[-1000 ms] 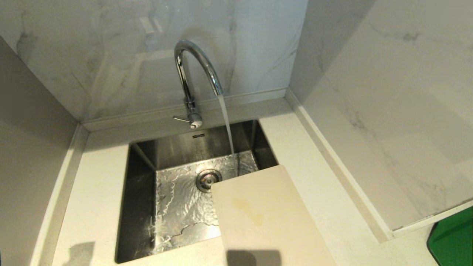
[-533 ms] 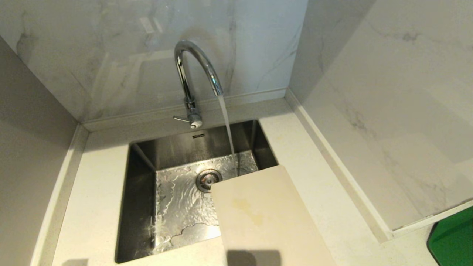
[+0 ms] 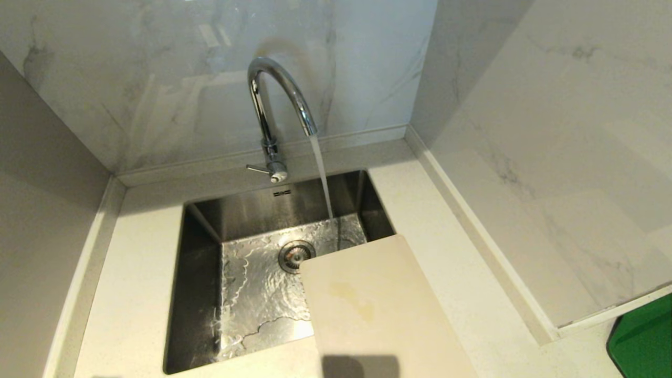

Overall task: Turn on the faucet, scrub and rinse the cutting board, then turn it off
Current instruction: Pick up the cutting board

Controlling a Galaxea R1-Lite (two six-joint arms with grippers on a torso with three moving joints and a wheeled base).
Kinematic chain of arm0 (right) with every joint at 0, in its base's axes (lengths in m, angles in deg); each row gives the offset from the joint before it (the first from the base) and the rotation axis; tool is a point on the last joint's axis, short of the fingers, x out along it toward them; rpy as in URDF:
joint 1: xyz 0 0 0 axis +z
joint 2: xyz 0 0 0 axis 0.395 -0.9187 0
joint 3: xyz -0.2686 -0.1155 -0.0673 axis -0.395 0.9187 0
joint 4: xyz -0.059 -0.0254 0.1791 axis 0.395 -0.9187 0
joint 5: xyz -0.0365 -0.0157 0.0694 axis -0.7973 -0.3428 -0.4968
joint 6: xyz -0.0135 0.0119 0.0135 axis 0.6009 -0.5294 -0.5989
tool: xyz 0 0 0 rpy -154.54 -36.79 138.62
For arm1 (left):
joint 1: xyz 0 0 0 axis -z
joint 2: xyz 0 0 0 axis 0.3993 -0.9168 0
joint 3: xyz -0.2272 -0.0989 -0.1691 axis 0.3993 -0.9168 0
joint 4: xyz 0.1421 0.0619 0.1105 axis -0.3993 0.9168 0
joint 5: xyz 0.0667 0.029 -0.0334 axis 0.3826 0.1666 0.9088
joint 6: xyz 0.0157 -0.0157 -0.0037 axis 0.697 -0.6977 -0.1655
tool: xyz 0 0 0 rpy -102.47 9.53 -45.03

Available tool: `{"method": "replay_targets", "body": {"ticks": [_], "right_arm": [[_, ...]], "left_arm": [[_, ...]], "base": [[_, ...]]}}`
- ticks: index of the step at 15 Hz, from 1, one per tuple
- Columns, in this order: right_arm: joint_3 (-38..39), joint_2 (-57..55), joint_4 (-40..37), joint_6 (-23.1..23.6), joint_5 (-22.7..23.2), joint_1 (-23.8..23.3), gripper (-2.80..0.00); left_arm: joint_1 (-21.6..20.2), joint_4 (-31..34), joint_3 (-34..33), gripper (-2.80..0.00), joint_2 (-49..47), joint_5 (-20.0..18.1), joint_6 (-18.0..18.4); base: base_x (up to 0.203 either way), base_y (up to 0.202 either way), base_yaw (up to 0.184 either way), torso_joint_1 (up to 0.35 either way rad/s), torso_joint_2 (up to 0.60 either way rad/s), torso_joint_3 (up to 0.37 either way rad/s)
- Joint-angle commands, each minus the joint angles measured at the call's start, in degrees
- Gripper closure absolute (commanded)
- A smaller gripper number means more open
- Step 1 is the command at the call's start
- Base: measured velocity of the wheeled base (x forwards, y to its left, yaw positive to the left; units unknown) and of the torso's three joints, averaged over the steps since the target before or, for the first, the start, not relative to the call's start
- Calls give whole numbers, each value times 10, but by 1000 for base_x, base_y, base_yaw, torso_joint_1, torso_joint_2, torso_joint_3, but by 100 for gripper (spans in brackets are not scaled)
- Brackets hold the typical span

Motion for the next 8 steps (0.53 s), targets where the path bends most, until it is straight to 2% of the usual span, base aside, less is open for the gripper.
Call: {"method": "replay_targets", "body": {"ticks": [1, 3, 5, 8], "right_arm": [[1, 1, 0, 0, 0, 0, -280], [1, 1, 0, 0, 0, 0, -280], [1, 1, 0, 0, 0, 0, -280], [1, 1, 0, 0, 0, 0, -280]], "left_arm": [[5, 0, 1, 0, 50, 0, -3], [6, -5, -1, 0, 82, 1, -4], [6, -3, -2, 0, 82, 3, -26], [6, -3, -2, 0, 82, 5, -30]], "base": [[0, 0, 0, 0, 0, 0], [0, 0, 0, 0, 0, 0], [0, 0, 0, 0, 0, 0], [0, 0, 0, 0, 0, 0]]}}
